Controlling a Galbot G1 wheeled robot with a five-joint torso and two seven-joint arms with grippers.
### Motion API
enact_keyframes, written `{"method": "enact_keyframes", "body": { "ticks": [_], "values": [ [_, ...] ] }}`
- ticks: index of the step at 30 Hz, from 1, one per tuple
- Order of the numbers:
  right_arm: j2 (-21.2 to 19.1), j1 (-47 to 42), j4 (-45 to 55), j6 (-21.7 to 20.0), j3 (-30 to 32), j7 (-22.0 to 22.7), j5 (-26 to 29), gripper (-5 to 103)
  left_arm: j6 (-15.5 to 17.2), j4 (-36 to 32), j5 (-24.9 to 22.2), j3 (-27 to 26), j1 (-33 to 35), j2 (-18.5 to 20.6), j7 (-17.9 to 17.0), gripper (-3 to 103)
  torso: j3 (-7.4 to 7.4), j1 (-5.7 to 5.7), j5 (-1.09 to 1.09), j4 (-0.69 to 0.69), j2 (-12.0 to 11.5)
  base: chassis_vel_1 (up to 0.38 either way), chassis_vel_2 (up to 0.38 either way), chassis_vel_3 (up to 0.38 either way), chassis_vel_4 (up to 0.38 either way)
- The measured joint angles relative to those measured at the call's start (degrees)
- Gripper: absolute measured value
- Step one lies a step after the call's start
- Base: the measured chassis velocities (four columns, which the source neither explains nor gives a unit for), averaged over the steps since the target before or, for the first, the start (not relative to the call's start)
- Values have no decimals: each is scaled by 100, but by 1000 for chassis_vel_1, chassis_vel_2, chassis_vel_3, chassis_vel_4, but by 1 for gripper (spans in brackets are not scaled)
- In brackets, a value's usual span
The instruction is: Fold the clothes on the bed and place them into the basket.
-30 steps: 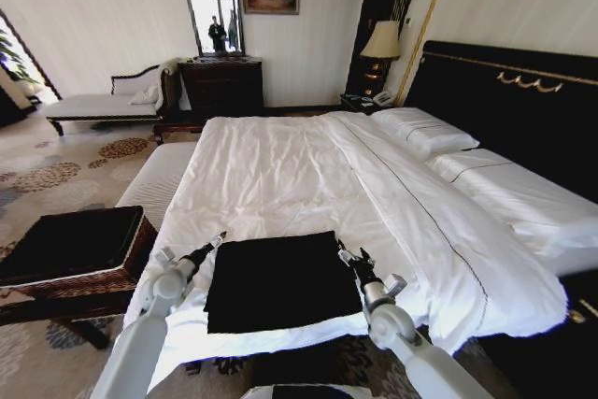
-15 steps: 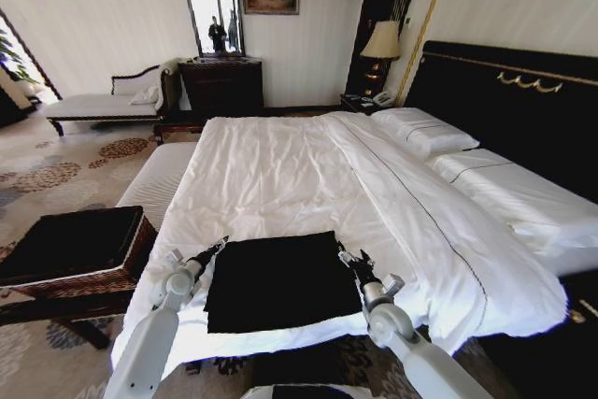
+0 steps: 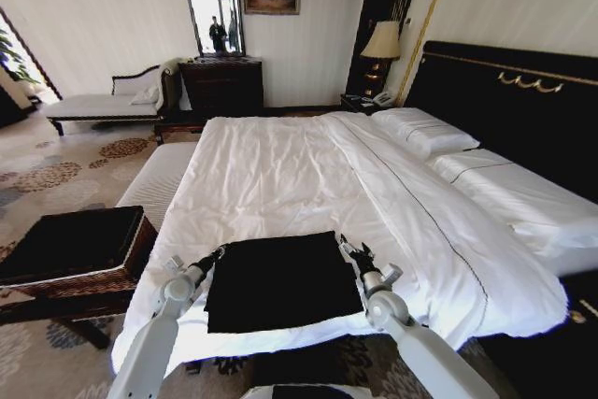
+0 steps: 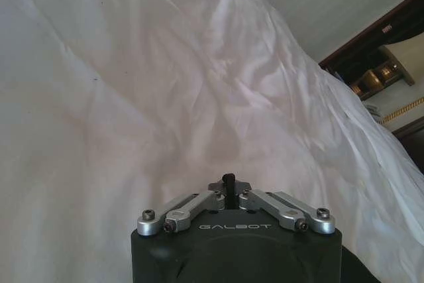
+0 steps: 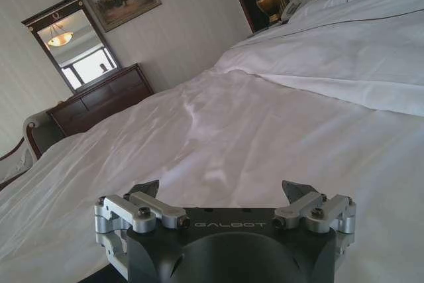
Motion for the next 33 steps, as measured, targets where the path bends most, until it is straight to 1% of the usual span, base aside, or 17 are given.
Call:
{"method": "enact_keyframes", "body": {
  "ticks": [1, 2, 4, 7, 8, 9, 11, 12, 13, 14, 16, 18, 22, 24, 29, 33],
  "values": [
    [4, 6, -10, 2, -1, -11, 0, 100, -25, 0, 3, -4, -4, -2, 0, 3, 0, 0, 0, 0, 0, 0, 0, 0, 0],
    [25, 21, -45, 8, -5, -36, -5, 100, -82, 0, 6, -10, -19, -7, 0, 2, 0, 0, 0, 0, 0, 0, 0, 0, 0],
    [42, 32, -76, 11, -12, -54, -9, 100, -116, 0, 7, -13, -28, -12, 0, 1, 0, 0, 0, 0, 0, 0, 0, 0, 0],
    [83, 87, -215, 33, -52, -206, -5, 100, -169, 4, 9, -25, -35, -24, 0, 1, 0, 0, 0, 0, 0, 0, 0, 0, 0],
    [98, 149, -354, 57, -87, -402, 92, 100, -192, 7, 9, -34, -37, -29, -1, 1, 0, 0, 0, 0, 0, 0, 0, 0, 0],
    [98, 149, -354, 57, -87, -402, 92, 100, -192, 7, 9, -34, -37, -29, -1, 1, 0, 0, 0, 0, 0, 0, 0, 0, 0],
    [116, 216, -502, 89, -120, -635, 284, 100, -210, 18, 8, -47, -43, -34, -8, 1, 0, 0, 0, 0, 0, 0, 0, 0, 0],
    [123, 247, -580, 110, -133, -788, 387, 100, -217, 27, 6, -55, -48, -34, -13, 1, 0, 0, 1, 0, 0, 0, 0, 0, 0],
    [131, 296, -724, 140, -156, -1129, 542, 100, -236, 53, -2, -71, -55, -32, -32, 1, 0, 0, 0, 0, 0, 0, 0, 0, 0],
    [131, 296, -724, 140, -156, -1129, 542, 100, -236, 53, -2, -71, -55, -32, -32, 1, 0, 0, 0, 0, 0, 0, 0, 0, 0],
    [151, 345, -896, 126, -204, -1529, 728, 100, -261, 74, -16, -92, -55, -16, -44, 1, 0, 0, 0, 0, 0, 0, 0, 0, 0],
    [191, 386, -987, 72, -258, -1666, 857, 100, -284, 78, -26, -109, -42, 0, -45, 1, 0, 0, -1, -1, 0, 0, 0, 0, 0],
    [279, 473, -1117, 39, -305, -1821, 1008, 100, -310, 83, -35, -128, -32, 16, -45, 1, 0, 0, 0, -1, 0, 0, 0, 0, 0],
    [423, 622, -1293, -14, -320, -1943, 1228, 100, -323, 90, -36, -147, -23, 23, -48, 1, 0, 0, -1, -1, 0, 0, 0, 0, 0],
    [607, 921, -1644, -53, -401, -2144, 1300, 100, -335, 87, -37, -165, -6, 35, -49, 1, 0, 0, 0, 1, 0, 0, 0, 0, 0],
    [648, 1089, -1803, -100, -483, -2240, 1313, 100, -337, 69, -37, -166, -5, 38, -51, 1, 0, 0, -1, 0, 0, 0, 0, 0, 0]
  ]
}}
